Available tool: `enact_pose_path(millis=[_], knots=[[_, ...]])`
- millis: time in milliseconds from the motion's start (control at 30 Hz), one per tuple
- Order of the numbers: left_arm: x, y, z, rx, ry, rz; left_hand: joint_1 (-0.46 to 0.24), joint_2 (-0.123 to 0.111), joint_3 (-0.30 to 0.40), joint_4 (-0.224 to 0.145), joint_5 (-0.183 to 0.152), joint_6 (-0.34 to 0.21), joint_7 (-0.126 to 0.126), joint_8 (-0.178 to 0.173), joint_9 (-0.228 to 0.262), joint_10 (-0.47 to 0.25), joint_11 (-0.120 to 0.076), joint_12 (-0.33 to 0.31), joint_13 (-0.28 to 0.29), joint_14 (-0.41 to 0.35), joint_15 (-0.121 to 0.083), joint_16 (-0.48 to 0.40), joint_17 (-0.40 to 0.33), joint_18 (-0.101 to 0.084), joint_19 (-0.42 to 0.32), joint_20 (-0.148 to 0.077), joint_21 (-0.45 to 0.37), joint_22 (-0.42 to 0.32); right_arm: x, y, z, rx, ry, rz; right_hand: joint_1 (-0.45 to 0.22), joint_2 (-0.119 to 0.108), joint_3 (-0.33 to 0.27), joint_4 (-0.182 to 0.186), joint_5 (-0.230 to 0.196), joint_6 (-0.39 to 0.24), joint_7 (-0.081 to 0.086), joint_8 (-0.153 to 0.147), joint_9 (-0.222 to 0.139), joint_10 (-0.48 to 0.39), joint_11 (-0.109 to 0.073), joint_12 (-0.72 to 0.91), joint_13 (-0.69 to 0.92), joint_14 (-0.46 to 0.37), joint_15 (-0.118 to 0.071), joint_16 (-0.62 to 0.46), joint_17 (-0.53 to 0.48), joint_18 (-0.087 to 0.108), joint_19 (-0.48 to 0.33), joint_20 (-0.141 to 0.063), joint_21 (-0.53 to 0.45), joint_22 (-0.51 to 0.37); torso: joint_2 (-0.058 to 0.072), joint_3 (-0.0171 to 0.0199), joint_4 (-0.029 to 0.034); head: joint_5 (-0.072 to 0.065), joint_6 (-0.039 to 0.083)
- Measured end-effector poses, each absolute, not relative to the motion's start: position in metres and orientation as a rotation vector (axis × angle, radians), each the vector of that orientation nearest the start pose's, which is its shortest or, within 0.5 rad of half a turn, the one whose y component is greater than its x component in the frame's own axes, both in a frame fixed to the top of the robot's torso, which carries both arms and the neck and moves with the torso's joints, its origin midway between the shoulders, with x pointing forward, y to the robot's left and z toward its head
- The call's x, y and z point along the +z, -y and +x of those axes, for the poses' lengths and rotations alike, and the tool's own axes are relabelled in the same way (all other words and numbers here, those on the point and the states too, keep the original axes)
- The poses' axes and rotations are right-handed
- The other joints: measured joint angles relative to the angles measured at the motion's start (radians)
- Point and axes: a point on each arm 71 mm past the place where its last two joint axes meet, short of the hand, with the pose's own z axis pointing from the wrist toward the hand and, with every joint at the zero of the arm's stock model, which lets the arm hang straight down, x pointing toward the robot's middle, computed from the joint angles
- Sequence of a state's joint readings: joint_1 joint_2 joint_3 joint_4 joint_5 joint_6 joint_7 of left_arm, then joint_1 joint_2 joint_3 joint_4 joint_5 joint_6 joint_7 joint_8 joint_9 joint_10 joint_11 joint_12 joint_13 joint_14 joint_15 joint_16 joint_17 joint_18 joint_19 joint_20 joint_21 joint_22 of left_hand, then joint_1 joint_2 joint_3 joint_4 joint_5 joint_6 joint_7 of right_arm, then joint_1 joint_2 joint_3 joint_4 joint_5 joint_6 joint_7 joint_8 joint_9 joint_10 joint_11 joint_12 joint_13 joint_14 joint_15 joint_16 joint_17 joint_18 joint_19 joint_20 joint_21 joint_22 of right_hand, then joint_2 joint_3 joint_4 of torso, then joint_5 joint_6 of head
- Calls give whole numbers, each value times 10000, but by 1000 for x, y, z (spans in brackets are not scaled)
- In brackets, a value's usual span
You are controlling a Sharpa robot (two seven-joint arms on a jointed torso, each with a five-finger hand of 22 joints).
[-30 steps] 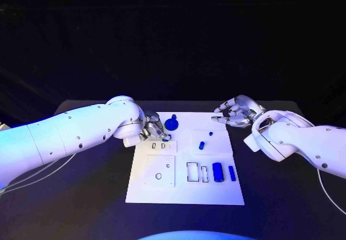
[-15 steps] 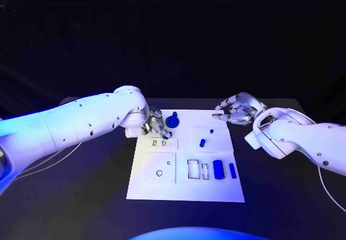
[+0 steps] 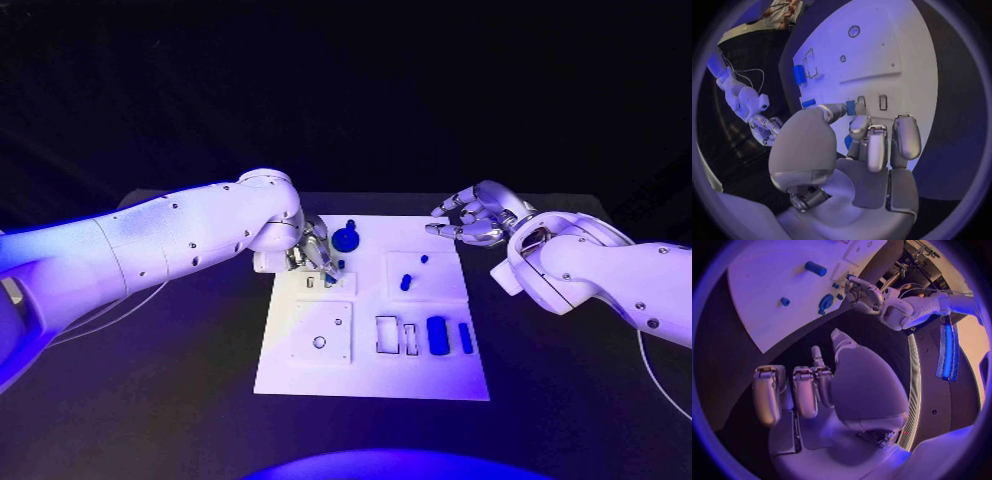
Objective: Assemble the parts on the task board
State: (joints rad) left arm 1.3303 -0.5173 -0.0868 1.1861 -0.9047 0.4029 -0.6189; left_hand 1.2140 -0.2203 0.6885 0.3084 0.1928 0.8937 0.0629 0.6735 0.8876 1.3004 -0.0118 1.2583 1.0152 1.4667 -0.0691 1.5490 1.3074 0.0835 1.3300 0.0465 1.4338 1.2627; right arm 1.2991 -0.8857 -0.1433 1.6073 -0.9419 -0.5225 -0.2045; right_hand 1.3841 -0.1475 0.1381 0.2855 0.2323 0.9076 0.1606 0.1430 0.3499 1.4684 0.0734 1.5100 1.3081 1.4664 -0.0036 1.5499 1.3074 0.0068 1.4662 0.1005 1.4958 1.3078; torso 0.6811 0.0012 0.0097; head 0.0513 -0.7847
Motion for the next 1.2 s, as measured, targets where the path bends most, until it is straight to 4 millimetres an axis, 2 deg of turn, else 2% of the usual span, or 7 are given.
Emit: enact_pose_path(millis=[500, 533, 567, 1200], knots=[[-209, -143, 533, -3167, -25576, -953, -105, -25, -25, -30, 138, 4, -3, -2, 22, 10, 11, -4, -12, 0, 0, 0, 0, -1, 14, -16, 19, 11, -172, 217, 480, 7460, -16847, 4404, 0, 0, 0, 0, 0, 0, 0, 0, -1, 0, 0, 0, -2, 0, 0, 0, -1, 0, 0, 0, 0, -2, 12, -3, -3, 17, -41], [-209, -143, 533, -3151, -25570, -946, -139, -57, 421, -476, 137, 3, -2, -33, 22, 9, 11, -4, -11, 0, 0, 0, 0, 0, 18, -12, 19, 14, -172, 217, 480, 7460, -16847, 4404, 0, 0, 0, 0, 0, 0, 0, 0, -1, 0, 0, 0, -2, 0, 0, 0, -1, 0, 0, 0, 0, -2, 12, -3, -4, 17, -44], [-209, -143, 533, -3140, -25565, -940, -187, -105, 480, -535, 137, 2, -1, -35, 22, 10, 12, -5, -12, 0, 0, 0, 0, 1, 35, 5, 19, 22, -172, 217, 480, 7460, -16847, 4404, 0, 0, 0, 0, 0, 0, 0, 0, -1, 0, 0, 0, -2, 0, 0, 0, -1, 0, 0, 0, 0, -2, 12, -3, -4, 17, -47], [-209, -146, 534, -2805, -25435, -769, -206, -124, 480, -535, 252, 40, -6, -61, 32, 45, -22, -5, -11, 0, 0, -1, 0, 0, 50, 20, 19, 64, -172, 217, 480, 7460, -16849, 4405, 0, 0, 0, 0, 0, 0, 0, 0, -3, 0, 0, 0, -4, 0, 0, 0, 7, 0, 0, 0, 0, -4, 10, -1, 1, 65, -79]])
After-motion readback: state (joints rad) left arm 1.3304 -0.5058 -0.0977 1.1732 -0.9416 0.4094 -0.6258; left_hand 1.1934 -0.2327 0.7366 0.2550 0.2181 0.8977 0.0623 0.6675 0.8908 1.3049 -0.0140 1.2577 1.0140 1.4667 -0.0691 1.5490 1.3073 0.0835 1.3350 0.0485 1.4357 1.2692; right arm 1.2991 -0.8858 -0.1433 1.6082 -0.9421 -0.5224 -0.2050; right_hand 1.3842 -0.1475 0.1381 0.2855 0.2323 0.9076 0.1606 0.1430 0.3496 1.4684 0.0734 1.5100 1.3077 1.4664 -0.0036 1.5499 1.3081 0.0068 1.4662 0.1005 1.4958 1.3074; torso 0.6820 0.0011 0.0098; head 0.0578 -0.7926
